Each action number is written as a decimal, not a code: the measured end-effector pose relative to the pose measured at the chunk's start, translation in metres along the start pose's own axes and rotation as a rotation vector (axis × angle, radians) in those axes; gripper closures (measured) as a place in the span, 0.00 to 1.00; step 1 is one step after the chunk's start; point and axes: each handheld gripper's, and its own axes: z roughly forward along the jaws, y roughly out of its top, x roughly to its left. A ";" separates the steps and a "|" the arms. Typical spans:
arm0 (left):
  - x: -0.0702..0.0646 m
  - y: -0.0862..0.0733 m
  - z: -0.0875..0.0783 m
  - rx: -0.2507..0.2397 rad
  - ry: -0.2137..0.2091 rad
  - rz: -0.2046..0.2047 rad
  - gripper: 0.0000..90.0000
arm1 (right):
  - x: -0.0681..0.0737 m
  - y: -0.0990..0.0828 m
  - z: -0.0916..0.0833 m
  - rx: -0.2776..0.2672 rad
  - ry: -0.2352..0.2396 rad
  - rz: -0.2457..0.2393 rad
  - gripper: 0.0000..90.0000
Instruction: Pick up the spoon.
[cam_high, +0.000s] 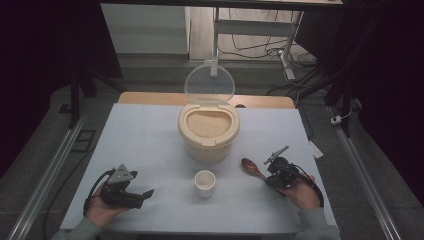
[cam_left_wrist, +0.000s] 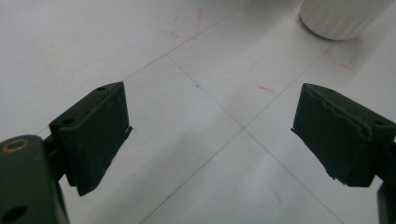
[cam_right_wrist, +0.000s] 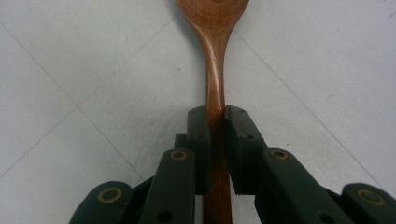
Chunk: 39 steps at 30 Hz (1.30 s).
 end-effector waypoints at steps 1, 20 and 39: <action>0.001 0.000 0.000 0.001 0.002 -0.002 0.12 | 0.000 -0.001 -0.002 -0.011 0.000 0.002 0.89; 0.001 -0.003 0.001 0.008 0.009 -0.004 0.12 | 0.016 -0.007 -0.074 -0.278 0.043 -0.071 0.89; 0.002 -0.003 0.003 0.008 0.006 -0.012 0.12 | 0.042 0.008 -0.083 -0.311 0.086 -0.210 0.89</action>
